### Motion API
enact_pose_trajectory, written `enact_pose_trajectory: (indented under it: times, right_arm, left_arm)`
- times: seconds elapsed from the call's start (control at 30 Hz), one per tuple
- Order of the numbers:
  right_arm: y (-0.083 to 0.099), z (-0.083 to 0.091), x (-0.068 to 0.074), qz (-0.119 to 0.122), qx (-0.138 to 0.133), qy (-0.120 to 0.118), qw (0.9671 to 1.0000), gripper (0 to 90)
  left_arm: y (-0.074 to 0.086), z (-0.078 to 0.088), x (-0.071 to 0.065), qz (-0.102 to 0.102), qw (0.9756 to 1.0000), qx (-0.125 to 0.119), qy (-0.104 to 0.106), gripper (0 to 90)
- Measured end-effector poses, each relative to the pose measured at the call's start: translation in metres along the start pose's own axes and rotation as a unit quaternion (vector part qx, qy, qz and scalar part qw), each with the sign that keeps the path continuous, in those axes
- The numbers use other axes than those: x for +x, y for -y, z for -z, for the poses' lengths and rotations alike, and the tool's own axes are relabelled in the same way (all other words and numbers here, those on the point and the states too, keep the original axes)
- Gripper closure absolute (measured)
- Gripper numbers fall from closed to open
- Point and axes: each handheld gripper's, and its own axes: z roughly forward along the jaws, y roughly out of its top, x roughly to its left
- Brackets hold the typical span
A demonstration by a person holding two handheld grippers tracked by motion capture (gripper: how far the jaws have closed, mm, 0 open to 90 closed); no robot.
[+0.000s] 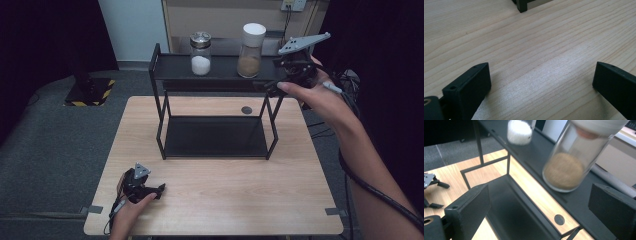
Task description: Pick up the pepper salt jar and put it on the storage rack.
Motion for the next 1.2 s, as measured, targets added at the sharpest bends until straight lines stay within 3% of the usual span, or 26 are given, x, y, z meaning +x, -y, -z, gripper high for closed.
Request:
enact_pose_trajectory:
  times: [0.27,0.43,0.77,1.2]
  right_arm:
    - [0.014,-0.005,0.012,0.006,0.010,-0.009,0.9999,4.7]
    - [0.026,-0.013,0.021,0.013,0.033,-0.016,0.9992,4.7]
    - [0.056,-0.027,0.028,0.003,0.056,-0.034,0.9978,4.7]
    - [0.104,-0.061,0.040,-0.010,0.088,-0.043,0.9952,4.8]
  left_arm:
    - [0.000,0.000,0.000,0.000,1.0000,0.000,0.000,0.7]
    - [0.000,0.000,0.000,0.000,1.0000,0.000,0.000,0.7]
    - [0.000,0.000,0.000,0.000,1.0000,0.001,0.000,0.7]
    - [0.000,0.000,0.000,-0.001,1.0000,0.001,0.000,0.7]
